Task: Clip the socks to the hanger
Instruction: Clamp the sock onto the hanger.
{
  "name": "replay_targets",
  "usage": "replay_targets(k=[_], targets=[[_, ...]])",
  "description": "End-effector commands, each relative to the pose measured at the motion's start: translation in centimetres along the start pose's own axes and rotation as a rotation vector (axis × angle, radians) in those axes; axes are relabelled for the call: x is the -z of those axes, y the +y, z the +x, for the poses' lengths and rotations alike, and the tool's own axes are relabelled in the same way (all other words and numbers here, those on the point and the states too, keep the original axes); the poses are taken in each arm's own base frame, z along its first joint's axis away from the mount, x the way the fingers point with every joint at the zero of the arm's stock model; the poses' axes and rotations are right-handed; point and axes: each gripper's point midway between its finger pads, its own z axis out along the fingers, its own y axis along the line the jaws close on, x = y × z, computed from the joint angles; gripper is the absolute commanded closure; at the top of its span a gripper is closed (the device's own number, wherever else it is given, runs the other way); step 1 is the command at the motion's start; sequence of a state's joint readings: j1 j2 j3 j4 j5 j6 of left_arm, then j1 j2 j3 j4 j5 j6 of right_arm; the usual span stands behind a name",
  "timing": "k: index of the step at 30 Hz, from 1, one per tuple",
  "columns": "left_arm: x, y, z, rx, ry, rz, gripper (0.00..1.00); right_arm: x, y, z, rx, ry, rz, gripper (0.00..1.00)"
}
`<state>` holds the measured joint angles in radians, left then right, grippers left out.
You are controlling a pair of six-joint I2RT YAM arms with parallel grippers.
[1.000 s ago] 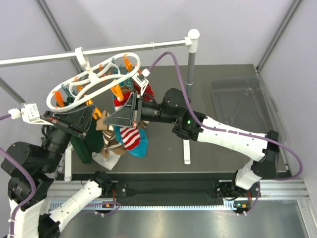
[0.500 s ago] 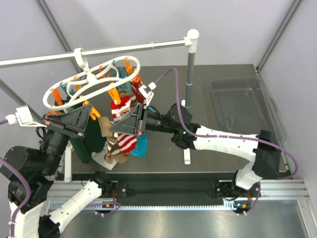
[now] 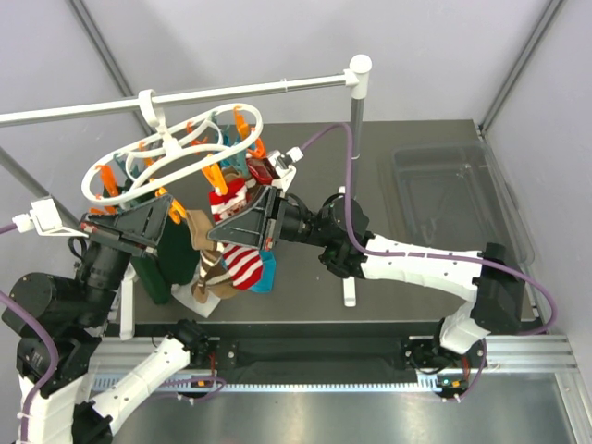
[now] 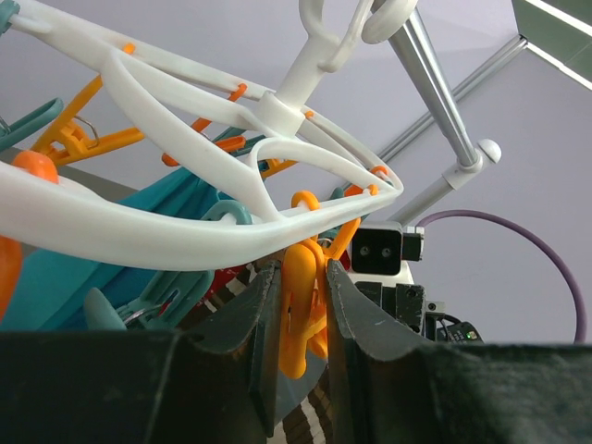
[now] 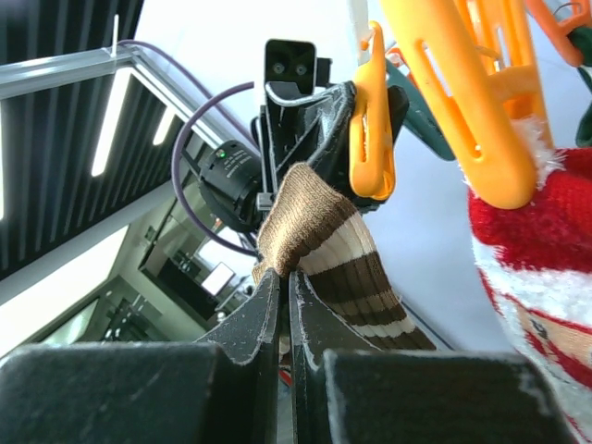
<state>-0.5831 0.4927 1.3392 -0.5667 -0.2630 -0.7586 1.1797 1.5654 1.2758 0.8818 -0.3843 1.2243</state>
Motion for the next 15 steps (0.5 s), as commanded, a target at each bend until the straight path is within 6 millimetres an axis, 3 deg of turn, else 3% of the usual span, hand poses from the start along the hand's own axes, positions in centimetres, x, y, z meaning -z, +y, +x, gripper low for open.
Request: replay_targets(k=[1, 15], targets=[[0.3, -0.9, -0.7, 0.019, -0.024, 0.041, 1.00, -0.6, 2.5, -1.2, 0.028, -0.018, -0.094, 1.00], [0.3, -0.1, -1.9, 0.090, -0.091, -0.014, 1.00, -0.4, 1.3, -0.1, 0.030, 0.004, -0.045, 1.00]])
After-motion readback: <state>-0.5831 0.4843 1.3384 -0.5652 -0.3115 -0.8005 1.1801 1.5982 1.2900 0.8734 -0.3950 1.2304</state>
